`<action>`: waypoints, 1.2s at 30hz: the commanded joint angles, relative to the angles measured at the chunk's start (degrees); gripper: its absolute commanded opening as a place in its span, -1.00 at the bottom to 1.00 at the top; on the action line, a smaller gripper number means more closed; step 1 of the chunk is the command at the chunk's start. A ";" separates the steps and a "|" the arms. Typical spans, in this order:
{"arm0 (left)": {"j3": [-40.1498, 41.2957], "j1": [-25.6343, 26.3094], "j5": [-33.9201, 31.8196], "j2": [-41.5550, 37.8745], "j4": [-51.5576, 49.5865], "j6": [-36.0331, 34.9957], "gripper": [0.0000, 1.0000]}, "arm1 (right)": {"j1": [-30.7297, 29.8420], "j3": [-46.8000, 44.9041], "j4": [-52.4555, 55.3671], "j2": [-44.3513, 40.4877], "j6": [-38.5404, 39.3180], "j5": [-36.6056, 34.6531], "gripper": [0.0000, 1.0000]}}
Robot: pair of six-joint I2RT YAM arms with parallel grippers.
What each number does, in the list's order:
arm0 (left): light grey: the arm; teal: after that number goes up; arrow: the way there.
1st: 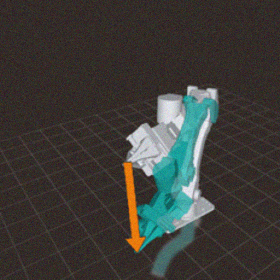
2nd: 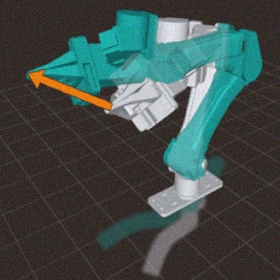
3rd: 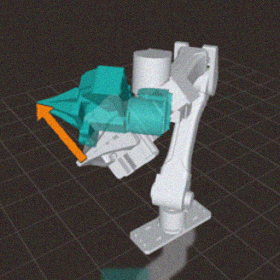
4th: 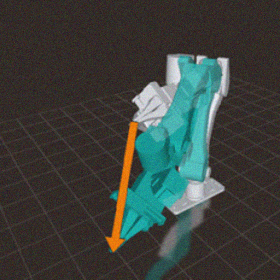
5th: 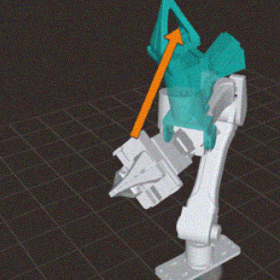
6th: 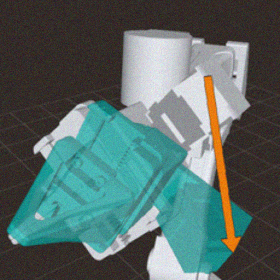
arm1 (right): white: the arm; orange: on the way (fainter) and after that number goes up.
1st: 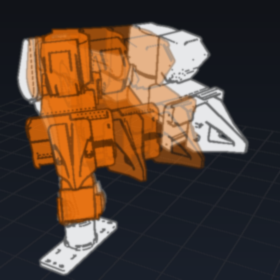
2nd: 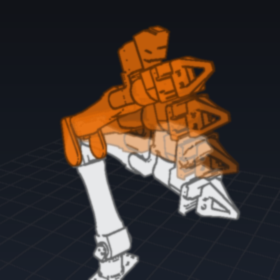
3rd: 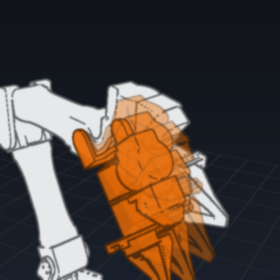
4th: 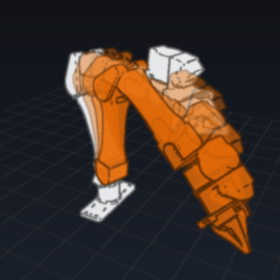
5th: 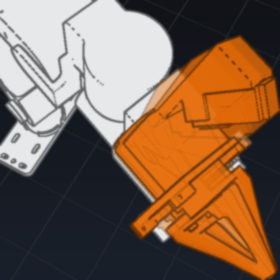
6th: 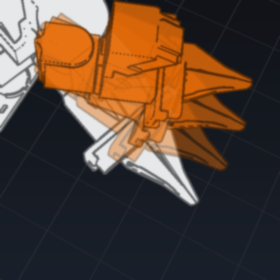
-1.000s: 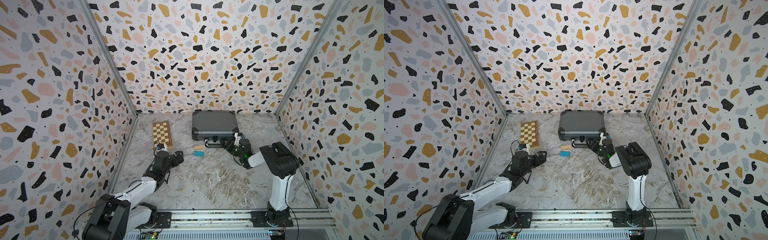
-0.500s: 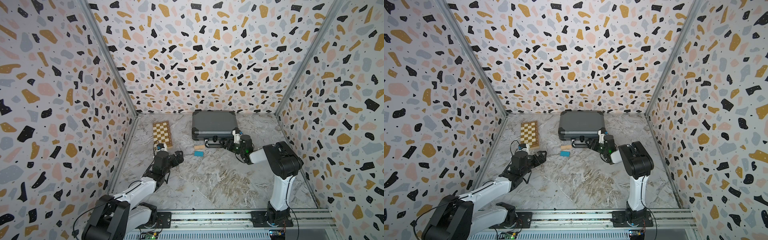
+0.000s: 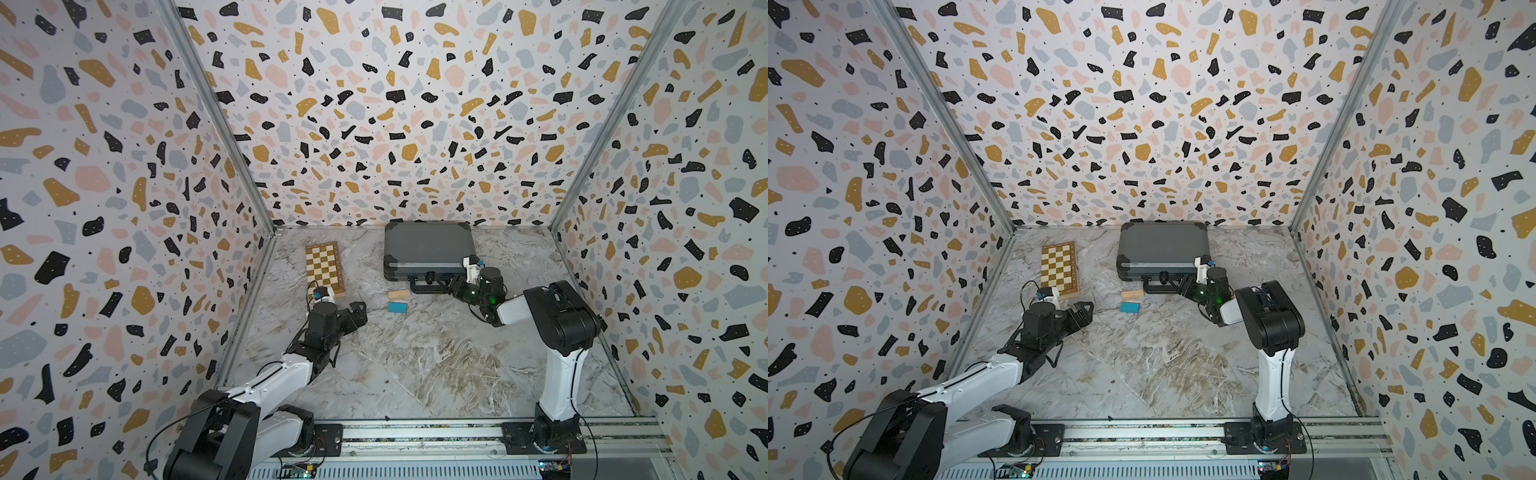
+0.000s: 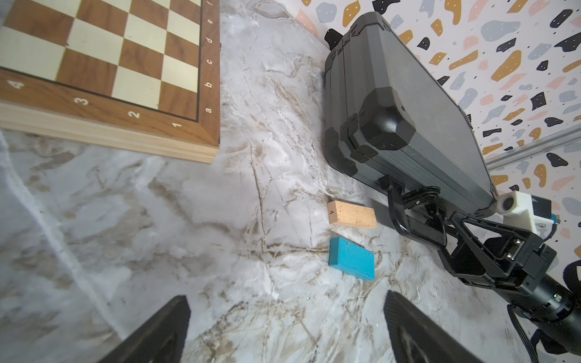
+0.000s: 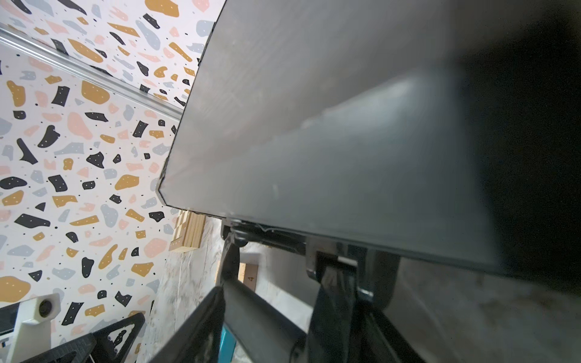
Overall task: Open the poker set cases
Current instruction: Pick up the poker set case from the center of the board.
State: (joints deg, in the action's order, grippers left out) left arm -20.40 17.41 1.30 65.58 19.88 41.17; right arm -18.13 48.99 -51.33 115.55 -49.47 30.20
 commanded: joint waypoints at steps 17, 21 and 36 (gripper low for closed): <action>-0.82 -0.16 0.04 -0.46 2.98 -1.02 0.94 | -1.72 -3.08 -16.07 5.92 -20.41 -9.39 -0.04; -0.55 -0.13 -0.88 -0.28 3.05 -1.66 0.93 | -2.42 -3.52 -18.30 6.69 -23.45 -11.21 -0.09; -0.54 1.35 1.54 4.91 14.68 -6.05 0.60 | -3.05 -4.20 -19.63 7.13 -34.27 -15.40 -0.25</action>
State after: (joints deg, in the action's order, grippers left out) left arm -18.35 17.87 1.28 70.28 31.24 37.01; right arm -20.53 44.12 -71.13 122.93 -82.21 15.40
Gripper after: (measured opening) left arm 0.804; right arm 0.380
